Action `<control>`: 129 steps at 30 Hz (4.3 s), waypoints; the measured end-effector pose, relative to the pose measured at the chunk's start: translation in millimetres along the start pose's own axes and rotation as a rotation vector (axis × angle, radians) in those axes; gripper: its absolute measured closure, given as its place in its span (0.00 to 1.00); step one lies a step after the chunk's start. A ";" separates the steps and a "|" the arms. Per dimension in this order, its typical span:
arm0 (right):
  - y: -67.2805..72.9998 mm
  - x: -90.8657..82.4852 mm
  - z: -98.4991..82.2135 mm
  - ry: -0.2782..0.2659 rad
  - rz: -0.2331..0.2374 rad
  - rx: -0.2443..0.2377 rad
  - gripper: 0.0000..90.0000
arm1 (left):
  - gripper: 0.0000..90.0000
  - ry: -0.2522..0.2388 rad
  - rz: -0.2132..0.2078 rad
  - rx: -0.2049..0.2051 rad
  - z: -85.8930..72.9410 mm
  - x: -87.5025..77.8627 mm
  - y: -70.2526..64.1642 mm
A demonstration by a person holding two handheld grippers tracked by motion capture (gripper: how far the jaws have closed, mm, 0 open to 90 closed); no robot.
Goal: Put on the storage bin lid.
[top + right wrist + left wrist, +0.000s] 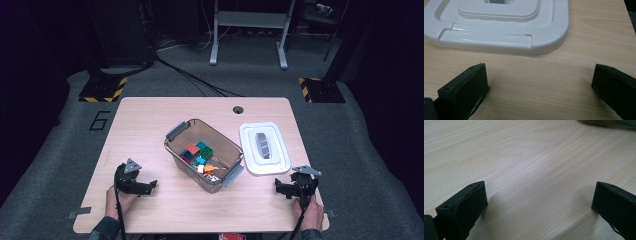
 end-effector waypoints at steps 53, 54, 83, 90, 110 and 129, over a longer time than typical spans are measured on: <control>40.0 17.6 100.6 0.023 0.100 -0.065 0.00 | 0.00 0.004 0.001 0.011 1.9 1.9 1.2; 43.7 22.6 105.2 0.024 0.097 -0.076 0.05 | 0.00 -0.001 0.003 0.011 1.8 2.4 1.2; 57.9 51.0 119.5 0.028 0.042 -0.108 0.75 | 0.01 0.000 0.002 0.010 2.0 2.2 1.0; 55.1 40.2 121.2 0.013 0.054 -0.104 0.75 | 0.01 -0.001 0.002 0.011 2.0 2.2 1.0; 33.3 -9.8 144.2 -0.024 0.113 -0.148 0.75 | 0.01 0.004 -0.006 0.013 2.1 1.6 0.9; 29.0 -53.6 181.3 -0.096 0.099 -0.194 0.75 | 0.01 0.002 -0.006 0.014 2.1 1.7 0.9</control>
Point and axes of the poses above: each handheld gripper's, and its own axes: x roughly forward along the jaws, z roughly out of its top, y roughly to its left, the point moved 3 cm from there along x, roughly forward along the jaws, and after that the axes turned 12 degrees about -z, right-handed, at the moved point
